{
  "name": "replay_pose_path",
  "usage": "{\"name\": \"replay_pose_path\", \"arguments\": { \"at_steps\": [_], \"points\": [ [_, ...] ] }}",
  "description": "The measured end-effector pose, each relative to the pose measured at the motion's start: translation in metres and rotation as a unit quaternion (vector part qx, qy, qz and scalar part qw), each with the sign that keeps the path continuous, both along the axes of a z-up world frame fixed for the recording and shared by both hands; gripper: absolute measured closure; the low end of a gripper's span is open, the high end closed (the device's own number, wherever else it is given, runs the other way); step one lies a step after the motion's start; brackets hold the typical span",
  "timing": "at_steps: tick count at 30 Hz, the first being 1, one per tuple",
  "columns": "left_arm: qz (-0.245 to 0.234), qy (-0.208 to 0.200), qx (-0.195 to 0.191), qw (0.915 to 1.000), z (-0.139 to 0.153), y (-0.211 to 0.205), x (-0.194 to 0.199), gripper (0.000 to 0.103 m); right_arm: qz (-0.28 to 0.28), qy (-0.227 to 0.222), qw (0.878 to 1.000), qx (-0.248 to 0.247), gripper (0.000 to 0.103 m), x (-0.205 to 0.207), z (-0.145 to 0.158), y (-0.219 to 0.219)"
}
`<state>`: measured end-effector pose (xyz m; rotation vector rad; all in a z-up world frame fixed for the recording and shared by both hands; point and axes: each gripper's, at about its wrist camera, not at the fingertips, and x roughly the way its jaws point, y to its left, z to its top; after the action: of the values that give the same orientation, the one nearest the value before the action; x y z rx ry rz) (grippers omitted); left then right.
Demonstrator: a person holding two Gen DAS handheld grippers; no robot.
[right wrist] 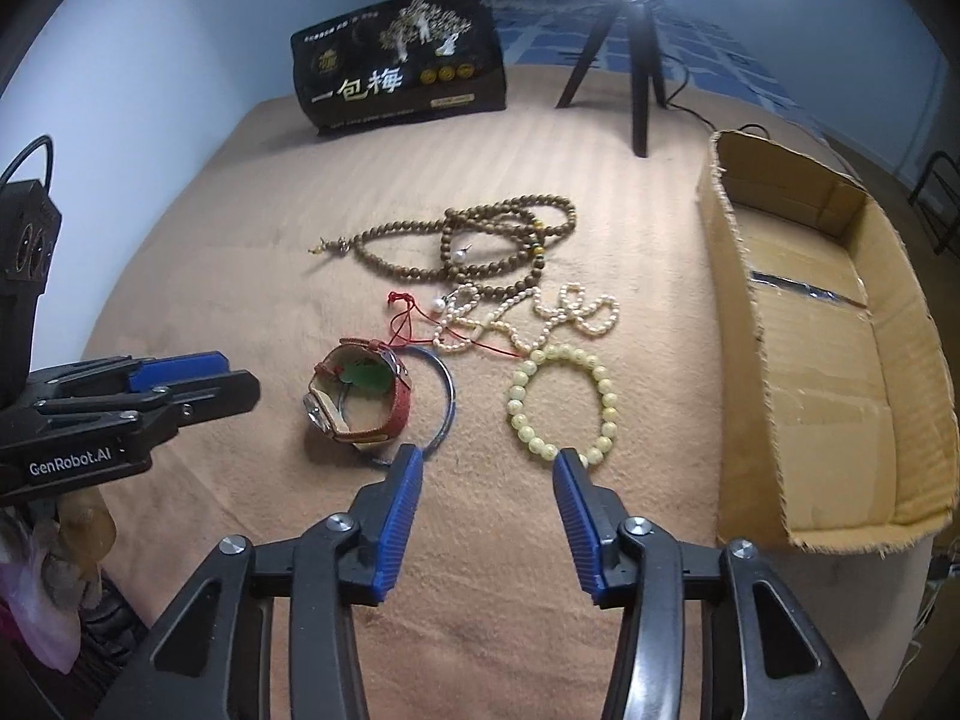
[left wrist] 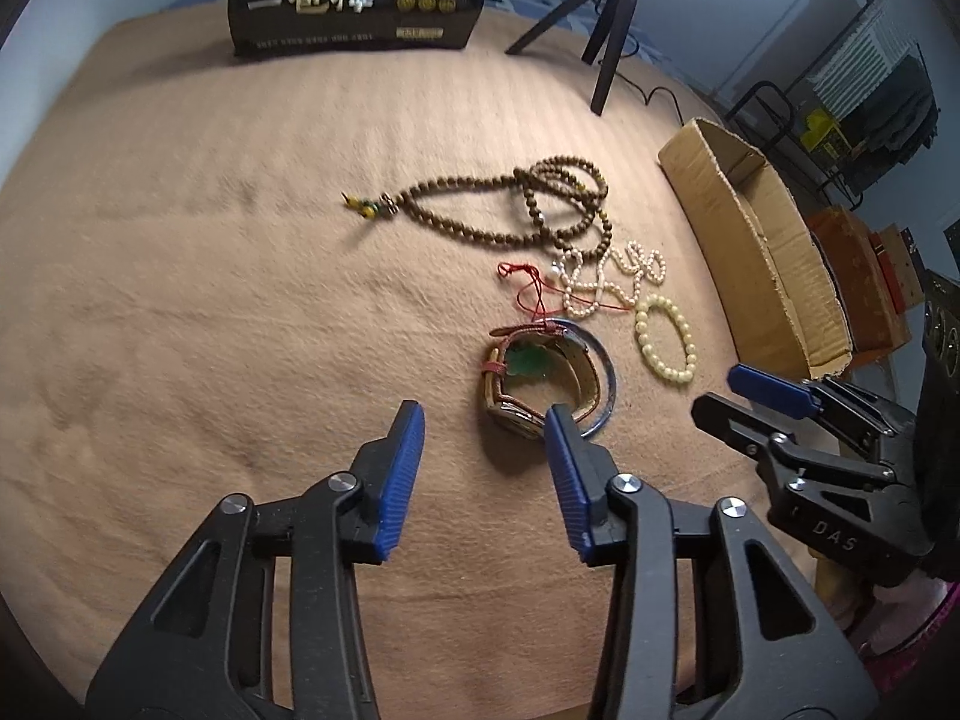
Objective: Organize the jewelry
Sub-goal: 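Close the left gripper on the red-strap watch while the right grips the cream bead bracelet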
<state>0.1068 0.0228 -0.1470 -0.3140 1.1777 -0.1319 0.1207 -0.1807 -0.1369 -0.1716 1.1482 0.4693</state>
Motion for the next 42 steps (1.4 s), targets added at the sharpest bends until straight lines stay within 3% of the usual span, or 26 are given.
{"name": "replay_pose_path", "arguments": {
  "at_steps": [3, 6, 21, 26, 30, 33, 39, 42],
  "points": [
    [-0.002, 0.007, 0.000, 1.0000, -0.006, -0.002, 0.005, 0.061, 0.004, 0.004, 1.000, -0.008, 0.062, 0.005, -0.008, 0.004],
    [-0.003, 0.017, -0.005, 0.9998, -0.014, -0.003, 0.011, 0.068, 0.005, 0.005, 1.000, -0.016, 0.065, 0.009, -0.012, 0.005],
    [0.004, 0.046, -0.023, 0.9987, -0.038, -0.006, 0.031, 0.073, 0.003, 0.016, 0.999, -0.032, 0.066, 0.031, -0.032, 0.011],
    [0.005, 0.052, -0.033, 0.9981, -0.042, -0.006, 0.035, 0.087, 0.002, 0.020, 0.999, -0.036, 0.067, 0.037, -0.038, 0.011],
    [0.008, 0.053, -0.035, 0.9979, -0.043, -0.007, 0.037, 0.091, 0.002, 0.026, 0.999, -0.036, 0.070, 0.040, -0.042, 0.011],
    [0.007, 0.053, -0.033, 0.9980, -0.043, -0.007, 0.037, 0.093, 0.005, 0.029, 0.999, -0.040, 0.075, 0.041, -0.045, 0.011],
    [0.010, 0.049, -0.032, 0.9982, -0.042, -0.006, 0.036, 0.095, -0.008, 0.039, 0.999, -0.020, 0.097, 0.046, -0.044, 0.003],
    [0.011, 0.047, -0.031, 0.9984, -0.040, -0.005, 0.035, 0.095, -0.011, 0.041, 0.999, -0.015, 0.098, 0.048, -0.043, 0.002]
  ]
}}
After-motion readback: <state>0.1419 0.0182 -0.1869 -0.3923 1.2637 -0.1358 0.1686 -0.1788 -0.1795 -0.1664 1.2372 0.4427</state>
